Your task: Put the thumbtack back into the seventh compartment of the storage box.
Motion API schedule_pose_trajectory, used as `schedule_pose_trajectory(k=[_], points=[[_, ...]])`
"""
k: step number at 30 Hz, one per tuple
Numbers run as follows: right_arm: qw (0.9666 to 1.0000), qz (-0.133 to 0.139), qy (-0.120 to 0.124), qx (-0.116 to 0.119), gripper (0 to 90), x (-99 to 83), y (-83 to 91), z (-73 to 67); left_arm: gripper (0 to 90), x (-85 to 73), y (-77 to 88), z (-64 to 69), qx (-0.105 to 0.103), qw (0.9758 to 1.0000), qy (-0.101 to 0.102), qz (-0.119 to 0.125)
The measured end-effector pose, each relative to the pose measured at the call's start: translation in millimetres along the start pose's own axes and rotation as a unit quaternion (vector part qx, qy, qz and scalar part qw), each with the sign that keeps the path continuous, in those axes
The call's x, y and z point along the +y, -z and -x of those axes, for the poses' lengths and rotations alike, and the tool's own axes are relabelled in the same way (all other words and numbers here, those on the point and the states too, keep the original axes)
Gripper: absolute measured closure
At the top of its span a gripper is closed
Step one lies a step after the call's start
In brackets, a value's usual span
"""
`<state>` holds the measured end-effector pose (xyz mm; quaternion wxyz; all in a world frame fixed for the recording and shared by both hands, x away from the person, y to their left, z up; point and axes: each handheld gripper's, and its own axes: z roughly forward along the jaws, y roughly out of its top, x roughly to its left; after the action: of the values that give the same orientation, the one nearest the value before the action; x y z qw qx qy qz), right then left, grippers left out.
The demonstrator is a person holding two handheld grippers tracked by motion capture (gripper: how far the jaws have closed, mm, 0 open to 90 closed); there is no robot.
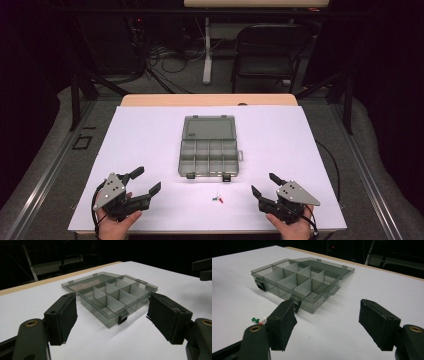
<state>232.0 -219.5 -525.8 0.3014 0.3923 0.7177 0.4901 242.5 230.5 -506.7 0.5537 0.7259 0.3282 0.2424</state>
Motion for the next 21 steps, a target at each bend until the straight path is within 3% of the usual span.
schedule_pose_trajectory(k=[12,21], points=[[0.9999,-0.013,0.004,0.002,26.4,6.4,-8.6,2.3,23.4,2.7,-2.4,-2.7,-0.001,1.0000,0.006,-0.006],[0.9995,-0.008,0.029,0.007,28.6,13.9,-14.1,5.8,23.3,3.3,-10.5,-8.3,-0.015,0.9997,0.016,-0.015]])
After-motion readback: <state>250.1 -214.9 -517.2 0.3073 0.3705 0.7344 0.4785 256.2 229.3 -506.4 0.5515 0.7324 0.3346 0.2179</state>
